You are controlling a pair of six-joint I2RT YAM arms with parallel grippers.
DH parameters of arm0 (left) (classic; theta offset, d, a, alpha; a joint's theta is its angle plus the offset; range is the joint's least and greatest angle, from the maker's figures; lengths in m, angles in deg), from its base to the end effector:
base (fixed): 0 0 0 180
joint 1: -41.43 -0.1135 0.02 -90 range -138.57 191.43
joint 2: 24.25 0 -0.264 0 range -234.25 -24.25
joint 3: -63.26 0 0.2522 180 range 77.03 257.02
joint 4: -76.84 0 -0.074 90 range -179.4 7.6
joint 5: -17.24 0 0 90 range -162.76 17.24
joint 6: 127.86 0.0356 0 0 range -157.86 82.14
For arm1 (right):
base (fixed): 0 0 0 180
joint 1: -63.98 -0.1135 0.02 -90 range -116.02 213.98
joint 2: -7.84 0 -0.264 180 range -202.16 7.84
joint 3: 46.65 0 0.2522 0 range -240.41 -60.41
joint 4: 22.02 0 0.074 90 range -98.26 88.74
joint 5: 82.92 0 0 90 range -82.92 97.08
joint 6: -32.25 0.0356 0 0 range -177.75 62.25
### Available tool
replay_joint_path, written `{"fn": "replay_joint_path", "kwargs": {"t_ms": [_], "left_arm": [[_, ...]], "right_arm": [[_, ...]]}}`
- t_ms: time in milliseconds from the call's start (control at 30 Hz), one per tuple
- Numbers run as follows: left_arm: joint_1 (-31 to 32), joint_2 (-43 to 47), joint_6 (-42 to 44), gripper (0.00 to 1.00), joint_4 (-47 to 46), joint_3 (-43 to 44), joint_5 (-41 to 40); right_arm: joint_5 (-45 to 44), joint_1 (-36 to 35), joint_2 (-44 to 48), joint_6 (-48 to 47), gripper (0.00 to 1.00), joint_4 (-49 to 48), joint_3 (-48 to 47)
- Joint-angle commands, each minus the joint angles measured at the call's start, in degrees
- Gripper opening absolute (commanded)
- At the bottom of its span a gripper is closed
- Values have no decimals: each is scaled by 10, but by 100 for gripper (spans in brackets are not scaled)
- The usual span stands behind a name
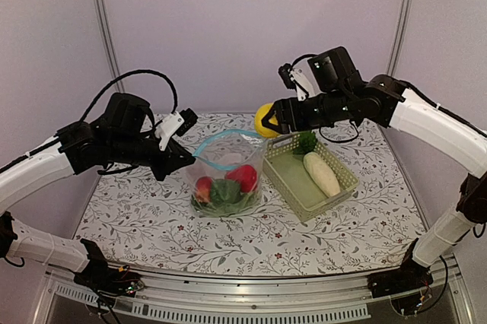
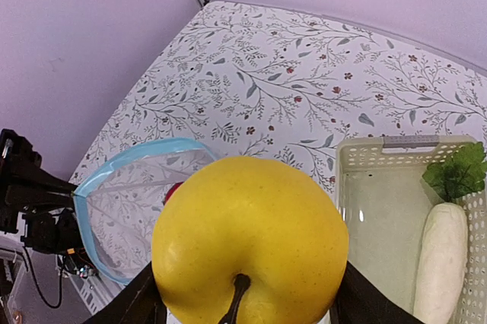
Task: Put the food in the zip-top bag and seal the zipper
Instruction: Pick up the fake fruit from the bin, then place the fake fruit in the bin.
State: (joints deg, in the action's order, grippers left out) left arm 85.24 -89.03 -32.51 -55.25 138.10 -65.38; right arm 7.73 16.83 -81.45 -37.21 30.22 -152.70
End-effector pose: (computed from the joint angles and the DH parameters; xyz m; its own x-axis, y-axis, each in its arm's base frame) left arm 0.1716 -0.1709 0.3293 -0.3700 0.4831 -0.7935 0.7977 0.6030 -0.0048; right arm 0.2360 0.2550 0.3866 -0.6291 -0.1623 -0.7602 -0.5539 0.7798 0.2919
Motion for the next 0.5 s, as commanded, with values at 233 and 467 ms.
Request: {"fn": "replay_joint_path", "kwargs": {"t_ms": [233, 467], "left_arm": [[-6, 5, -1, 0, -13, 0, 6], [-6, 7, 0, 0, -14, 0, 5]], "right_arm": [[79, -67, -81, -61, 68, 17, -103], [43, -89, -171, -97, 68, 102, -190]]}}
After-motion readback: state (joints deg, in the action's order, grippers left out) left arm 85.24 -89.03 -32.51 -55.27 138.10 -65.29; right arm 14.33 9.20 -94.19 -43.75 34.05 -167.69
